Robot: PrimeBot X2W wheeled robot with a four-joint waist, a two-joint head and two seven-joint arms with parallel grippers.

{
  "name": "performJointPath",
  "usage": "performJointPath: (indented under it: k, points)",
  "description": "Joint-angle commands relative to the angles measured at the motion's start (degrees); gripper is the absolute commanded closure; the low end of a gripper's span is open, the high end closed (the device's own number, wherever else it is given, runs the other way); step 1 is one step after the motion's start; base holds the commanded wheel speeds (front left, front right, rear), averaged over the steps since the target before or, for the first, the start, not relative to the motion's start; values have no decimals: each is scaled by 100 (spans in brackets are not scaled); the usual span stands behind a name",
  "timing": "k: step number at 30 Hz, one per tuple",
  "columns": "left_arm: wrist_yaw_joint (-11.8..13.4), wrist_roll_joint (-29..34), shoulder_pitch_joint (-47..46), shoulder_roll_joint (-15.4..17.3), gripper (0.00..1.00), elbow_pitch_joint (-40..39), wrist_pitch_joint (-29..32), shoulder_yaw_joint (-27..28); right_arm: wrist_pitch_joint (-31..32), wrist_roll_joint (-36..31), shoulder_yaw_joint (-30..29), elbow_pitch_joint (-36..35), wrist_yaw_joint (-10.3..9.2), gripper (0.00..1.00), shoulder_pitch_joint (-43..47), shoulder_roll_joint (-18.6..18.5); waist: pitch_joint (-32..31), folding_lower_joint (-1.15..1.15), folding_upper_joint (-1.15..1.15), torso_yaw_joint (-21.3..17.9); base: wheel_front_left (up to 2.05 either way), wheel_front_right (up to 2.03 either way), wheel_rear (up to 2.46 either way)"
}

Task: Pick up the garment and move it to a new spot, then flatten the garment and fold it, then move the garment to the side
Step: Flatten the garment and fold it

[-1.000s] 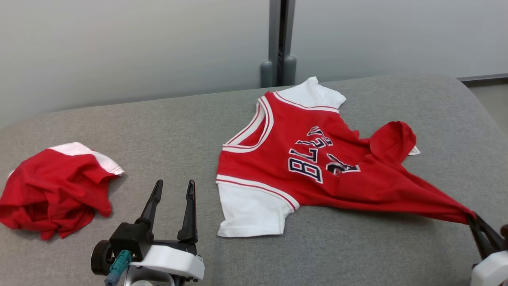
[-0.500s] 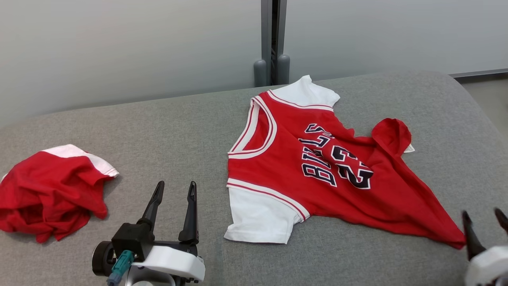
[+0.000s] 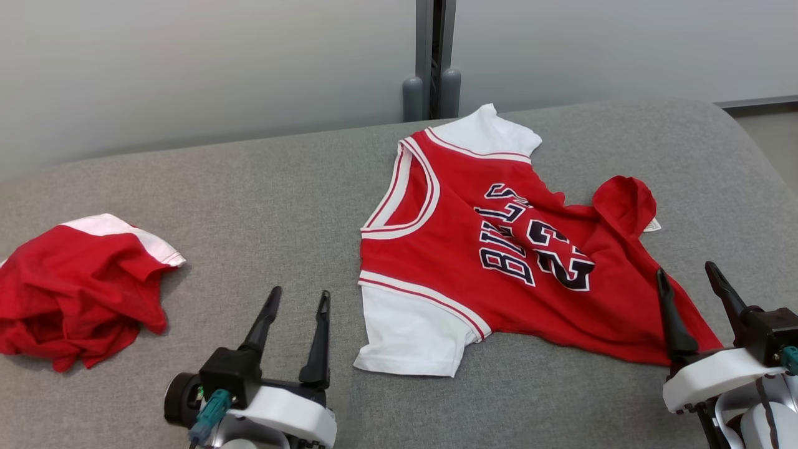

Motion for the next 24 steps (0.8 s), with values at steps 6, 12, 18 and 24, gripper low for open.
performJointPath:
  k: [6, 12, 18, 24]
  points:
    - [-119, 155, -476, 24, 0, 496, -1, -222, -33, 29, 19, -192, -2, 0, -64, 18, 264, 0, 0, -130, 0, 0, 0]
    - [-206, 212, -1247, 25, 0, 1361, -1, -393, -34, 51, 160, -310, -2, 0, -169, 63, 594, 0, 0, -416, 0, 0, 0]
    - [-351, -60, -2234, 27, 0, 2770, -2, -550, -34, 103, 180, -364, -2, 0, -277, 126, 890, 0, 0, -676, 0, 0, 0]
    - [-434, -296, -3045, 26, 0, 3845, -1, -682, -34, 467, 431, -373, -2, 0, -343, 150, 1113, 0, 0, -877, 0, 0, 0]
